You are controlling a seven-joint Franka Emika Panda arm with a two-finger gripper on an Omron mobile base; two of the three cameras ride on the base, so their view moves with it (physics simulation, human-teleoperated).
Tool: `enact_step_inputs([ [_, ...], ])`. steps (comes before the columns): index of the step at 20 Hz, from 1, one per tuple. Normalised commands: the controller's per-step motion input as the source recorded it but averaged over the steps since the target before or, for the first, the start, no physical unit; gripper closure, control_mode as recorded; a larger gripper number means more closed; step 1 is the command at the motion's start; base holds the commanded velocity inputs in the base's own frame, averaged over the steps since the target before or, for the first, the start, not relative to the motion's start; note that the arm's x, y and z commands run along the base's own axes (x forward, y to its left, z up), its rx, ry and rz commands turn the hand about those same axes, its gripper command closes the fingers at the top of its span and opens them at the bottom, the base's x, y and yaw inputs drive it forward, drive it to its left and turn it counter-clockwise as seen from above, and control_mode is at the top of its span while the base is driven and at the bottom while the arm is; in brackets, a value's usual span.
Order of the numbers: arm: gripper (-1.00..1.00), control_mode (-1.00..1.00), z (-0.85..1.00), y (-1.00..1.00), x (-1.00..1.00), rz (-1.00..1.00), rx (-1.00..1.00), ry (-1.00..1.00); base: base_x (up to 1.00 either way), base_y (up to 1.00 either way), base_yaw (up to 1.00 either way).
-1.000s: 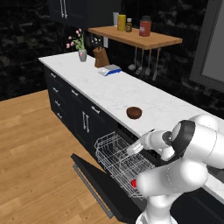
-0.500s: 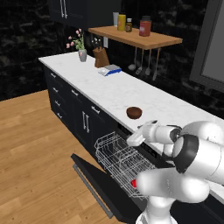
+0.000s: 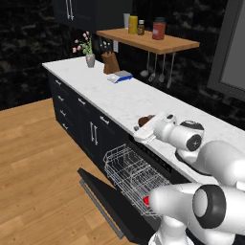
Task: Pick up the cup and bowl from the counter, place them in the dishwasher, and close the dishwasher door.
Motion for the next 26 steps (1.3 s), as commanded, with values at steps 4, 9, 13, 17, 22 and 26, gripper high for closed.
enact_step_inputs([
  [4, -1.00, -1.00, 1.00, 0.07, 0.00, 0.09, 0.11, -0.34, 0.00, 0.00, 0.00],
  [9, -1.00, -1.00, 1.00, 0.00, 0.00, 0.01, 0.05, -0.35, 0.00, 0.00, 0.00],
  [13, -1.00, -1.00, 1.00, -0.14, -0.05, 0.00, 0.03, -0.33, 0.00, 0.00, 0.00],
  [17, -1.00, -1.00, 0.99, -0.51, -0.04, -0.05, 0.05, -0.16, 0.00, 0.00, 0.00],
  [22, -1.00, -1.00, 0.39, -0.91, -0.01, -0.09, 0.07, 0.18, 0.00, 0.00, 0.00],
  [26, -1.00, -1.00, 0.00, -0.90, 0.00, -0.09, 0.06, 0.61, 0.00, 0.00, 0.00],
])
